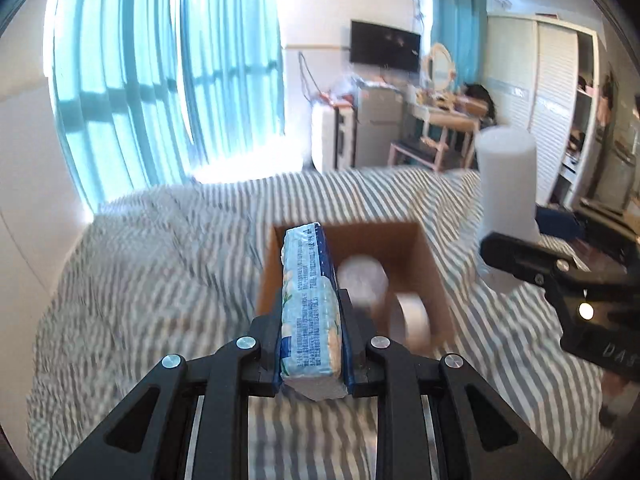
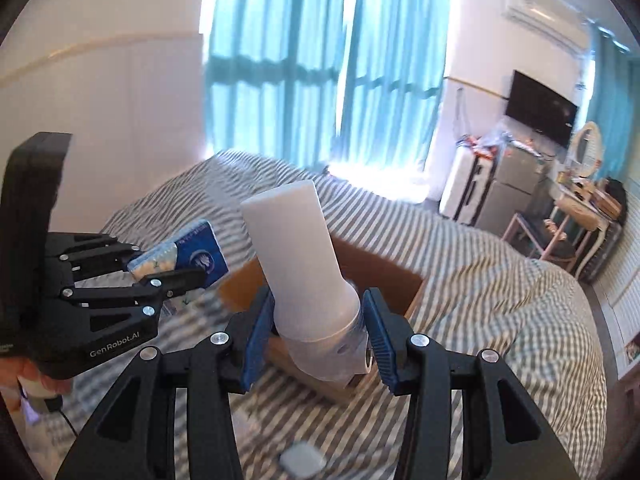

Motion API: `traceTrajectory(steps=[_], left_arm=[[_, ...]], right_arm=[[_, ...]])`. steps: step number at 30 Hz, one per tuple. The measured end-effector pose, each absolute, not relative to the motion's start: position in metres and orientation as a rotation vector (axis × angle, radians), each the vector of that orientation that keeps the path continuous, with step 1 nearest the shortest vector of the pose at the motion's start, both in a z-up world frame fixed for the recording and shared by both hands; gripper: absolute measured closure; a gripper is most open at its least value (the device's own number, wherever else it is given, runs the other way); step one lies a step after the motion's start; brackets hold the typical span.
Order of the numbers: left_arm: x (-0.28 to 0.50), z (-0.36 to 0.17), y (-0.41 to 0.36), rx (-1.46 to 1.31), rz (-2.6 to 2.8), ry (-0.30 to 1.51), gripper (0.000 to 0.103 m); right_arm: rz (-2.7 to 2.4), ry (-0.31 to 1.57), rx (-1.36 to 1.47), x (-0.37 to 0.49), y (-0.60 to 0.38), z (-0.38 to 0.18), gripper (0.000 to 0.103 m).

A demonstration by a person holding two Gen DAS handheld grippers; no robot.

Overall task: Organize objects
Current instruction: 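Place the tissue pack and spray bottle into the box and open both tools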

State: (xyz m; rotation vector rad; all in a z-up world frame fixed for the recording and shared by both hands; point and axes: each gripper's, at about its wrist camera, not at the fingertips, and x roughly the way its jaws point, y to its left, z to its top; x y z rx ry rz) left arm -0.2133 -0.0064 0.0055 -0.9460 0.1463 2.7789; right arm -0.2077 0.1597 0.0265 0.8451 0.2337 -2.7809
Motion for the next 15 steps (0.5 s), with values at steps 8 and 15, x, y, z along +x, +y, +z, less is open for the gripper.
traceTrajectory(steps=[8,15], left_arm=[[-0.299,-0.025,0.010,-1.024,2.765,0.155,0.081],[-0.333,-0.075,0.018,-1.067,2.712,0.164,0.081]], right_arm=[[-2.884,0.080,1.002,-0.298,0.185,-0.011,0.058],[-2.894,0.076,1.083,-0.336,0.188,-0.055,0.058]])
